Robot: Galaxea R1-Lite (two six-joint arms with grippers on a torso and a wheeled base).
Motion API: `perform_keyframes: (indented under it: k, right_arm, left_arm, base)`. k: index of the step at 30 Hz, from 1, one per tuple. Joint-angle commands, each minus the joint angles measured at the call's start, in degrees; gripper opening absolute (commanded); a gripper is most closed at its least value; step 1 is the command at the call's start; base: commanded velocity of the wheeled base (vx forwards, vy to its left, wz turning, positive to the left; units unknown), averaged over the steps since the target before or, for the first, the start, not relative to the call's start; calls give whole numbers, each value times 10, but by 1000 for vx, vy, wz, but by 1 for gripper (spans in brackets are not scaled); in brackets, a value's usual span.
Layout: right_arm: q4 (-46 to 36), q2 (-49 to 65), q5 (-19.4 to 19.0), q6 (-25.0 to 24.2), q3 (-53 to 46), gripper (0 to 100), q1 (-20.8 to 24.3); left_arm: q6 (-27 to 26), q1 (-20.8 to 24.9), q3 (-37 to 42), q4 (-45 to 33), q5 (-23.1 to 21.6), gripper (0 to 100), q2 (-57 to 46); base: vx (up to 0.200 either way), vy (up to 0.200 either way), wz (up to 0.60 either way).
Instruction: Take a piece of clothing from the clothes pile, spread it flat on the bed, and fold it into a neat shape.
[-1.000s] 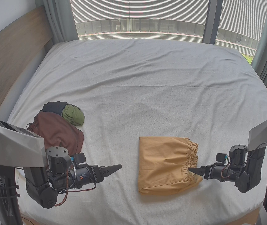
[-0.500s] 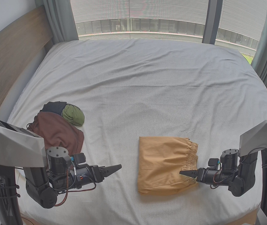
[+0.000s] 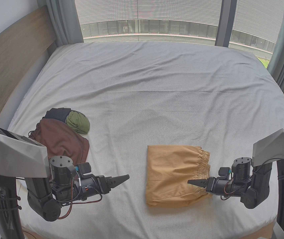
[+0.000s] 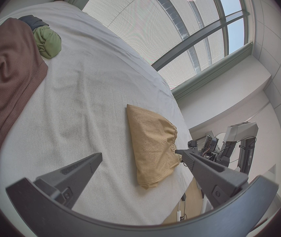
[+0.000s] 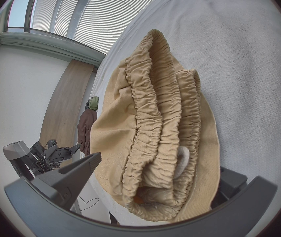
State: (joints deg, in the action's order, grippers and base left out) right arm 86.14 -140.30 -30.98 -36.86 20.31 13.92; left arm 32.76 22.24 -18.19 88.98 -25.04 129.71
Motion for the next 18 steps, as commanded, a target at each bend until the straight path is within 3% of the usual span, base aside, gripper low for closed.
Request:
perform_keyframes:
  k: [1,4,5,18]
  right_arm:
    - [-1,1,0,0,1,100,1]
    - [-3,1,0,0,0,100,1]
    - [-3,1,0,0,0,0,1]
    - [16,0,0,1,-1,0,4]
  left_arm:
    - [0,0,0,1,0,100,1]
    - [0,0,0,1,0,100,0]
    - [0,-1,0,1,0,100,0]
    - [0,-1,0,1,0,100,-4]
  base:
    - [0,0,0]
    - [0,0,0]
    - [0,0,0]
    - [0,0,0]
